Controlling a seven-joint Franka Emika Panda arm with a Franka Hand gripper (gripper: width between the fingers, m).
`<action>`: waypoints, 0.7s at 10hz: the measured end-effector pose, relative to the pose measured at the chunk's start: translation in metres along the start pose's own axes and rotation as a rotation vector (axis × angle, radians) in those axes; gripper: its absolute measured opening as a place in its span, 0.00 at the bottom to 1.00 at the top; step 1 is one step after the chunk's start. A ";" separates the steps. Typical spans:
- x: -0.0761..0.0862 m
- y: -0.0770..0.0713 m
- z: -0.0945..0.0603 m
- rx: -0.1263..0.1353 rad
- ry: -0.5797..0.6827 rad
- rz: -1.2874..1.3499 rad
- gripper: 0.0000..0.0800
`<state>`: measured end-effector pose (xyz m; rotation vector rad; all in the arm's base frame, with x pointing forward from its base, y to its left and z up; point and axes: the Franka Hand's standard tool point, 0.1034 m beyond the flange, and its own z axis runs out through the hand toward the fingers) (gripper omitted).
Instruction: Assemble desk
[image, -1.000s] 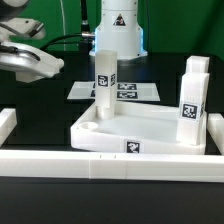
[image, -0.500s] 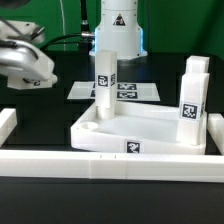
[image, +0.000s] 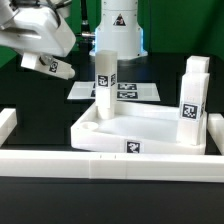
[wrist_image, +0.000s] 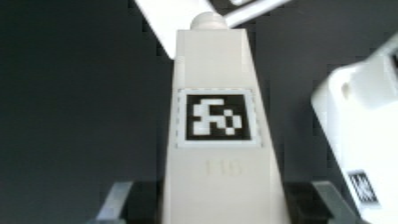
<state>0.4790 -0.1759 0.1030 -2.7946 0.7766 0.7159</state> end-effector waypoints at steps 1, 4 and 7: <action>0.001 -0.001 0.000 0.002 0.057 -0.003 0.36; 0.011 -0.009 -0.006 -0.005 0.279 -0.024 0.36; 0.009 -0.046 -0.032 -0.007 0.472 -0.089 0.36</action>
Offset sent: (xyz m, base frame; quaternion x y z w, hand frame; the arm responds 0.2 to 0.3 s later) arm 0.0000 0.0000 0.0000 0.0000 0.1938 0.0000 0.9810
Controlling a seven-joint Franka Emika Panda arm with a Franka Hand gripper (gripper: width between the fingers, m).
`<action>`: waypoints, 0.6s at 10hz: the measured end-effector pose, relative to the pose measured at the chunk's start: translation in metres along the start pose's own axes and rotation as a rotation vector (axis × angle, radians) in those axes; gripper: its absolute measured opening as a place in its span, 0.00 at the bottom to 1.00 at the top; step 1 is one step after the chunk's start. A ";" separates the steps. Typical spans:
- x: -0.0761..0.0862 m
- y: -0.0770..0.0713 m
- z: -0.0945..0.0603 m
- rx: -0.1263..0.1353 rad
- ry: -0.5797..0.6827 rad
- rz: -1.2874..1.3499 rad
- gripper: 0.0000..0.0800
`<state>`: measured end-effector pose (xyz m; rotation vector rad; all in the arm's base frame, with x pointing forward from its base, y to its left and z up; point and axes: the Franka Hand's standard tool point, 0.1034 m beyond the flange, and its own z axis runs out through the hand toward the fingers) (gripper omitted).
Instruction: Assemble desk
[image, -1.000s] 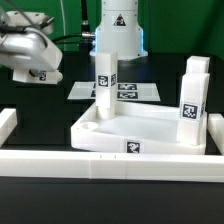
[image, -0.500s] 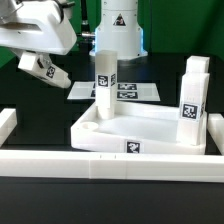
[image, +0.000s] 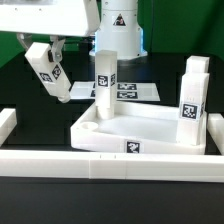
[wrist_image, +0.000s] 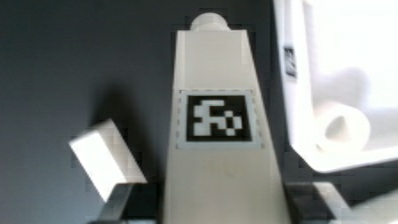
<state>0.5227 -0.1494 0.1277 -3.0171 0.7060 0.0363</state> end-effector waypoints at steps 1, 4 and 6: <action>0.005 0.000 0.001 -0.010 0.066 -0.005 0.36; 0.006 -0.001 0.003 -0.017 0.098 -0.010 0.36; 0.019 -0.028 -0.011 -0.006 0.132 -0.045 0.36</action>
Offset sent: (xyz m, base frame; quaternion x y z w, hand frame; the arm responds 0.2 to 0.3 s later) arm 0.0000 0.0000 0.0000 0.0000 0.0000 0.0000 1.0000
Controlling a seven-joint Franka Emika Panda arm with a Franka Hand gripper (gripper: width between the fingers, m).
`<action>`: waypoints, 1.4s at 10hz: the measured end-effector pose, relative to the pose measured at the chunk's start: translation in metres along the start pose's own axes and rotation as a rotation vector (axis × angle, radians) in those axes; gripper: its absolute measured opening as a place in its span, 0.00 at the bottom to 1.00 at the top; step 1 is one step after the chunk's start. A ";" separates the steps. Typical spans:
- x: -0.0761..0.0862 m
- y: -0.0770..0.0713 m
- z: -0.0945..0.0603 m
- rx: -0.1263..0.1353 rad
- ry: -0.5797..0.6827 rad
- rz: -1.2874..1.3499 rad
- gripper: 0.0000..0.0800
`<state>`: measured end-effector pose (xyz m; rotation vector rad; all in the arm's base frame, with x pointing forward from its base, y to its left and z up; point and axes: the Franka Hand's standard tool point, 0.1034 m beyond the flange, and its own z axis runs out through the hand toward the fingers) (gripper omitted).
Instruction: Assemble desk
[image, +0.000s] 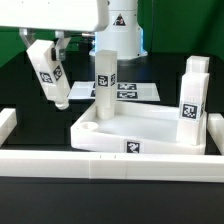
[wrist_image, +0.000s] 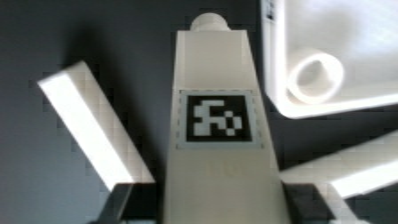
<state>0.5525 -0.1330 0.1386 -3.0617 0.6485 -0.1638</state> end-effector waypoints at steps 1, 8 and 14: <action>0.001 -0.003 -0.001 0.001 0.002 -0.002 0.36; 0.012 -0.029 -0.007 -0.018 0.268 -0.037 0.36; 0.006 -0.056 -0.005 -0.010 0.271 -0.059 0.36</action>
Offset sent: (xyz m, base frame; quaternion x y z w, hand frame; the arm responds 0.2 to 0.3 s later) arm 0.0000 0.0000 0.0000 0.0000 0.1296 0.0000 0.9916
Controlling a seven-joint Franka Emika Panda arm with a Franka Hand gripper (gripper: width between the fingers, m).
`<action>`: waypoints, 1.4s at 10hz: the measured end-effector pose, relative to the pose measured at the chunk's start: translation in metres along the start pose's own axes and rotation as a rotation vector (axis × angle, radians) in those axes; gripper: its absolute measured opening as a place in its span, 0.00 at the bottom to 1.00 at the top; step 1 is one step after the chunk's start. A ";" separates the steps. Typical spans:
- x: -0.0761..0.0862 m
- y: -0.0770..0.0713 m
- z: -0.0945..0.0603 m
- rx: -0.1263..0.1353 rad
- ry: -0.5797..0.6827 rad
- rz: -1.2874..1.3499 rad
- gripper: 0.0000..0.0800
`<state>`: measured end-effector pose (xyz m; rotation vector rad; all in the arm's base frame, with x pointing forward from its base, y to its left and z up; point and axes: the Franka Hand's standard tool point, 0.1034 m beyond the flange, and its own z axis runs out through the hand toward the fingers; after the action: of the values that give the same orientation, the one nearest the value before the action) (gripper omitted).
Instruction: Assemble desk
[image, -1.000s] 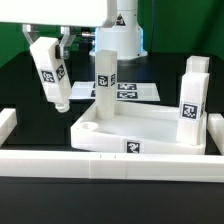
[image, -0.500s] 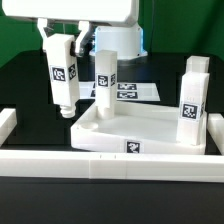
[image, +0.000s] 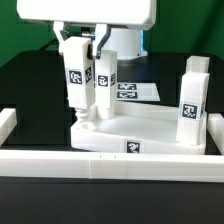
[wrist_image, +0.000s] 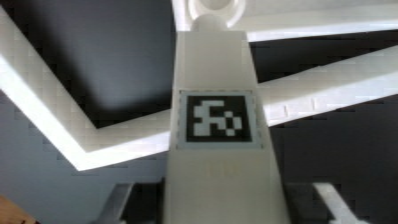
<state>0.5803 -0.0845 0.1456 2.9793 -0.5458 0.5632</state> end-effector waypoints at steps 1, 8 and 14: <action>0.001 0.003 0.000 0.000 -0.006 0.016 0.36; -0.002 0.003 0.005 -0.012 0.031 0.000 0.36; -0.017 0.000 0.010 -0.020 0.047 -0.019 0.36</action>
Offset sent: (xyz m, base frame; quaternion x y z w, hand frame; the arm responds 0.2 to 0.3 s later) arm 0.0000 0.0000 0.0000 0.0000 0.0650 0.0000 0.9979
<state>0.5685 -0.0801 0.1301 2.9405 -0.5151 0.6212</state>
